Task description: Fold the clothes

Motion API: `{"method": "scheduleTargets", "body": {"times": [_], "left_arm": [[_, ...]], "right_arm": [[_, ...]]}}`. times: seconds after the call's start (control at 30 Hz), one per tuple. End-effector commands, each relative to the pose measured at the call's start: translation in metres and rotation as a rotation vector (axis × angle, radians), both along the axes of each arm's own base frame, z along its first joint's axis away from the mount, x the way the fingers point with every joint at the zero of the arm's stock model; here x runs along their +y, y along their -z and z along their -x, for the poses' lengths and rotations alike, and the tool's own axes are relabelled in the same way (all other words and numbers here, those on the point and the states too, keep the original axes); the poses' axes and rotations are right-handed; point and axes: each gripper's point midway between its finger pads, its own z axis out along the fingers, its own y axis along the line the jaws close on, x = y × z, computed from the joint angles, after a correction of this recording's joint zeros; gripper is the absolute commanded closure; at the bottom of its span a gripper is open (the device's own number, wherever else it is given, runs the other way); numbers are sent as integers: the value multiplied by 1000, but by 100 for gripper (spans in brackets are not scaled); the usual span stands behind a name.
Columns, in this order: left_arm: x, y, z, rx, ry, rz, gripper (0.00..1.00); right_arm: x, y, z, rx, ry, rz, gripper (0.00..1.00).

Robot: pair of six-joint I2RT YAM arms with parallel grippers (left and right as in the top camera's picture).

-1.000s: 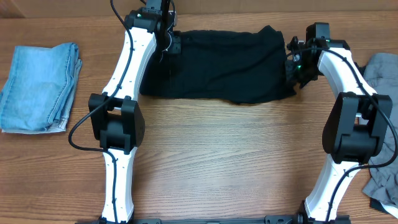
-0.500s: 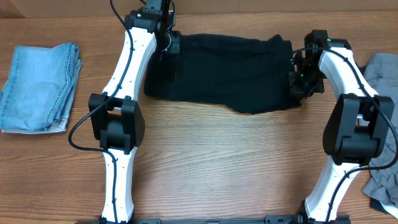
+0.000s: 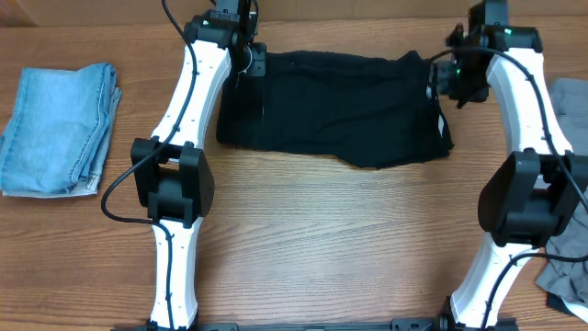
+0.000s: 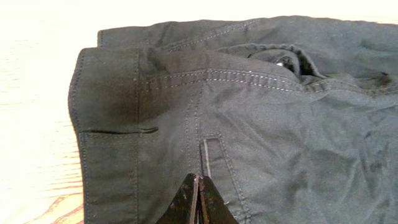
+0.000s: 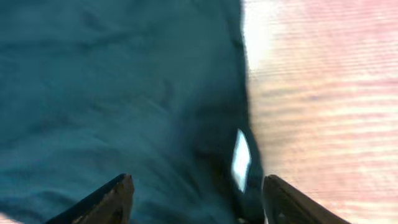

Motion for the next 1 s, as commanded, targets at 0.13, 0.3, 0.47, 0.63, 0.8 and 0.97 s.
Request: {"method": "scheduleTargets", "body": {"times": [0.13,0.3,0.47,0.63,0.8,0.97], "left_arm": [[-85,-14,0,-93,171,142,96],[-119,13,0,-92,217,152,96],[-130,54,4,-22,226,183,96],[-131,85,2,6,225,177,96],[-123,91,-20,-73,194,137,96],[-91,92,-36,-118,158,39,96]], "right_arm": [[55,-5,-30,-147,-112,-152,95],[85,21,-47,-195,-172,-154,96],[96,35,-55,-205,-192,-165,96],[98,70,-60,-171,-194,-176,96],[97,98,-77,-204,-195,-170,96],[68,112,-84,-205,-134,-55,96]]}}
